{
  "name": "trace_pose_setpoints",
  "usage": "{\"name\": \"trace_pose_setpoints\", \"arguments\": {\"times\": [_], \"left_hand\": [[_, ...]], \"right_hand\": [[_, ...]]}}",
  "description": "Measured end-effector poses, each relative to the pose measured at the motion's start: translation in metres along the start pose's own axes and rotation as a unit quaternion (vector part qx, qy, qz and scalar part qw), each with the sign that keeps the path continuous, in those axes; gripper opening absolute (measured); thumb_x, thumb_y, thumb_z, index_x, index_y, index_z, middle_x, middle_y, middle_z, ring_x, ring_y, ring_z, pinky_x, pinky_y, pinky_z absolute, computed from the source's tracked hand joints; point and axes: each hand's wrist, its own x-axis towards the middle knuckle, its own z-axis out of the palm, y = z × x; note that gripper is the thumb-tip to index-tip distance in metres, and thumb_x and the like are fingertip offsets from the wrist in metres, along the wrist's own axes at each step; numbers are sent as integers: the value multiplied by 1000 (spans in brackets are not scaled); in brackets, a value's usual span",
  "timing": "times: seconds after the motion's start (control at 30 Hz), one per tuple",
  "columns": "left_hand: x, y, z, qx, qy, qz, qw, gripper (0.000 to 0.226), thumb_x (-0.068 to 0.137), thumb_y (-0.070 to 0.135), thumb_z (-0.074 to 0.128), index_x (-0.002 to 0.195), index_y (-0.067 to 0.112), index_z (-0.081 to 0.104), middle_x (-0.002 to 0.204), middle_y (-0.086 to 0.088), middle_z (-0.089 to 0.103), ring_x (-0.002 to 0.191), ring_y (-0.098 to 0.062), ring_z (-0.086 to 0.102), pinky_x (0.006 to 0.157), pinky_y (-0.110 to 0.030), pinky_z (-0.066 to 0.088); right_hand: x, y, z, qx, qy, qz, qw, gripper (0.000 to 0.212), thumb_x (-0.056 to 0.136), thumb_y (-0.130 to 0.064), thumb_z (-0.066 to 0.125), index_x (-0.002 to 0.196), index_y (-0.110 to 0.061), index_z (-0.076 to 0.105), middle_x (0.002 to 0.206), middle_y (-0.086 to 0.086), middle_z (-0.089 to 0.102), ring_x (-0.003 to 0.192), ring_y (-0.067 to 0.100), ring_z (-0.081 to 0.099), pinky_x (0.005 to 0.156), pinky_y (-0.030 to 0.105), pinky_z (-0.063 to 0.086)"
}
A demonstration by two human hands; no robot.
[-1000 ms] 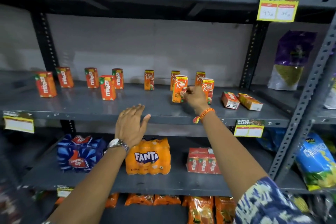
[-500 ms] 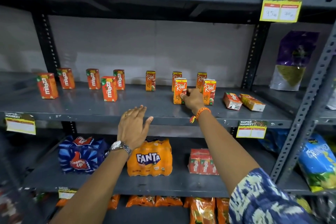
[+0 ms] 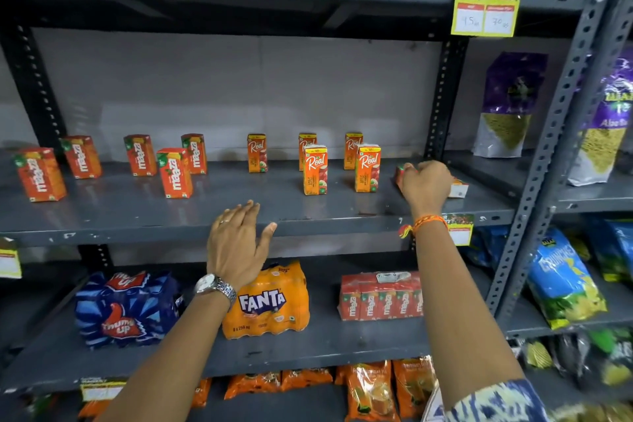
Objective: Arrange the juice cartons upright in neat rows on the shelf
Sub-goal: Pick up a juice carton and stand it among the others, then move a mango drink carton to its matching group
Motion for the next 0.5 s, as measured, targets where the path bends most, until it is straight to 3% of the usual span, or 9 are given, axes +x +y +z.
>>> {"name": "trace_pose_setpoints", "arguments": {"times": [0.1, 0.3, 0.4, 0.5], "left_hand": [[-1, 2, 2, -10, 3, -3, 1000, 66, 96, 54, 26, 138, 10, 53, 144, -9, 54, 132, -26, 51, 114, -43, 32], [-3, -2, 3, -6, 6, 4, 1000, 64, 97, 53, 26, 139, 12, 52, 143, -8, 55, 132, -25, 51, 113, -43, 32], [-2, -2, 4, -12, 5, 1, 1000, 65, 97, 55, 25, 139, 13, 52, 143, -7, 55, 132, -25, 50, 113, -43, 32], [-3, -3, 4, -11, 5, 1, 1000, 66, 97, 55, 25, 140, 13, 51, 144, -6, 54, 133, -24, 49, 114, -43, 32]], "right_hand": [[2, -1, 4, -98, 4, 28, 995, 43, 89, -33, 57, 104, 6, 67, 118, 30, 61, 118, 44, 50, 101, 43, 37], [5, -8, 14, -176, -47, 89, 979, 49, 89, -36, 56, 122, -1, 59, 132, 26, 56, 126, 41, 44, 98, 43, 42], [0, -9, 15, -201, -56, 109, 972, 58, 86, -35, 59, 132, -2, 47, 138, 21, 53, 129, 40, 43, 101, 46, 42], [2, -9, 16, -158, -74, 113, 978, 59, 84, -31, 64, 131, -3, 41, 133, 21, 57, 124, 43, 52, 96, 47, 46]]}}
